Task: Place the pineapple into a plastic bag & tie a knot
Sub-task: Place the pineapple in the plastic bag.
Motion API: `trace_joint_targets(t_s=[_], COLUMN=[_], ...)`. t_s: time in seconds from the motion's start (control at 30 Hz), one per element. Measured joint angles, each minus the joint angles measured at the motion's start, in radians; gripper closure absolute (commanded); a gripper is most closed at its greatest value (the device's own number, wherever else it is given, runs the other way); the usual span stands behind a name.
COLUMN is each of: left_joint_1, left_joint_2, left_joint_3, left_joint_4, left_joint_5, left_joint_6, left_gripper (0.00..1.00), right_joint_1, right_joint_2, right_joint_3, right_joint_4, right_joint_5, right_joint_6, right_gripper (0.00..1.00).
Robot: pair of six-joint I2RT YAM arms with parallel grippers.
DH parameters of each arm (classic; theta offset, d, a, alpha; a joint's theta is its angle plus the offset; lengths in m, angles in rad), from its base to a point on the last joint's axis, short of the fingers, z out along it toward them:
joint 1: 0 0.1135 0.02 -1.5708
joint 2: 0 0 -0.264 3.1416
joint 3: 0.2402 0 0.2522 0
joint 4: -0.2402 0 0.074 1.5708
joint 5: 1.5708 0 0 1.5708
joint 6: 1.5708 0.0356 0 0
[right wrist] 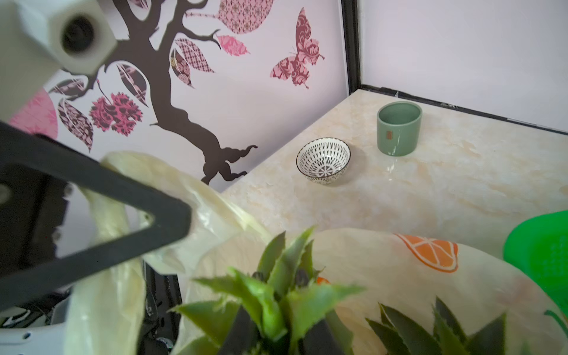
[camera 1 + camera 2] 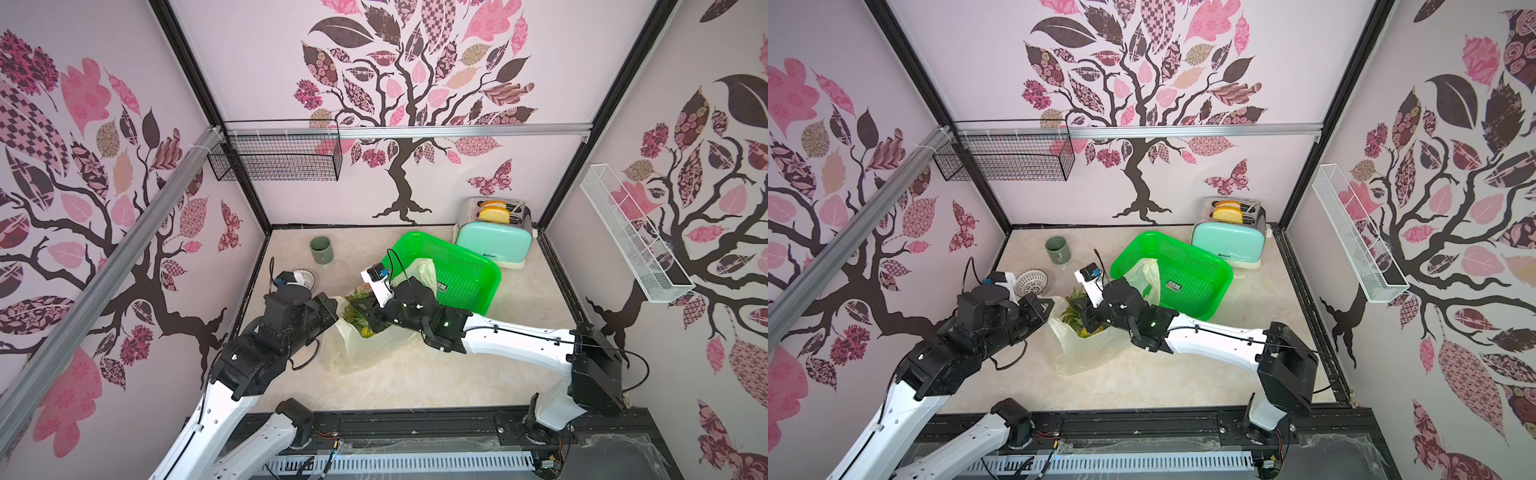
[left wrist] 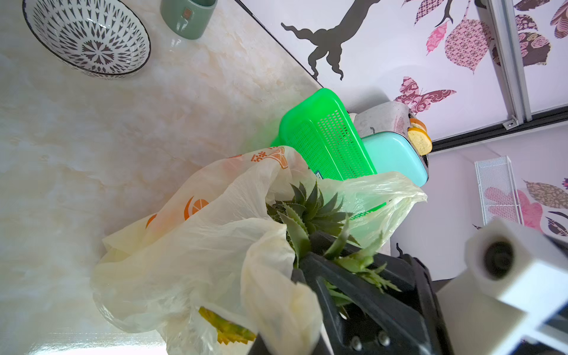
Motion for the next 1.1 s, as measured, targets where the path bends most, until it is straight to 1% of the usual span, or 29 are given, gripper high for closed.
trace_joint_targets(t_s=[0.2,0.5,0.53,0.67,0.73,0.8,0.83,0.9,1.0,1.03,1.1], left_joint_1=[0.000,0.000,0.000,0.000,0.000,0.000,0.000,0.000,0.000,0.000,0.000], left_joint_2=[-0.006,-0.011,-0.011,-0.011,-0.012,-0.015,-0.017,-0.021,-0.027,-0.029,-0.029], left_joint_3=[-0.003,-0.004,-0.004,-0.005,-0.005,-0.005,-0.005,-0.008,-0.014,-0.015,-0.015], left_joint_4=[0.000,-0.001,-0.001,-0.001,-0.001,-0.001,-0.001,-0.001,-0.002,-0.002,-0.002], left_joint_5=[-0.015,-0.029,-0.029,-0.029,-0.029,-0.029,-0.029,-0.030,-0.033,-0.033,-0.033], left_joint_6=[-0.012,-0.023,-0.023,-0.023,-0.023,-0.023,-0.023,-0.023,-0.024,-0.024,-0.023], left_gripper=[1.00,1.00,1.00,1.00,1.00,1.00,1.00,1.00,1.00,1.00,1.00], right_joint_1=[0.001,0.006,0.006,0.006,0.006,0.007,0.007,0.008,0.008,0.008,0.008], right_joint_2=[0.063,0.103,0.106,0.116,0.117,0.116,0.116,0.116,0.098,0.088,0.051], right_joint_3=[-0.051,-0.085,-0.086,-0.086,-0.085,-0.085,-0.085,-0.085,-0.083,-0.082,-0.077], right_joint_4=[0.114,0.195,0.198,0.203,0.203,0.203,0.203,0.201,0.174,0.164,0.135], right_joint_5=[-0.015,-0.052,-0.055,-0.074,-0.082,-0.089,-0.092,-0.097,-0.103,-0.103,-0.103], right_joint_6=[-0.034,-0.070,-0.071,-0.082,-0.086,-0.090,-0.093,-0.100,-0.107,-0.110,-0.112], right_gripper=[1.00,1.00,0.99,0.86,0.74,0.66,0.61,0.47,0.33,0.30,0.22])
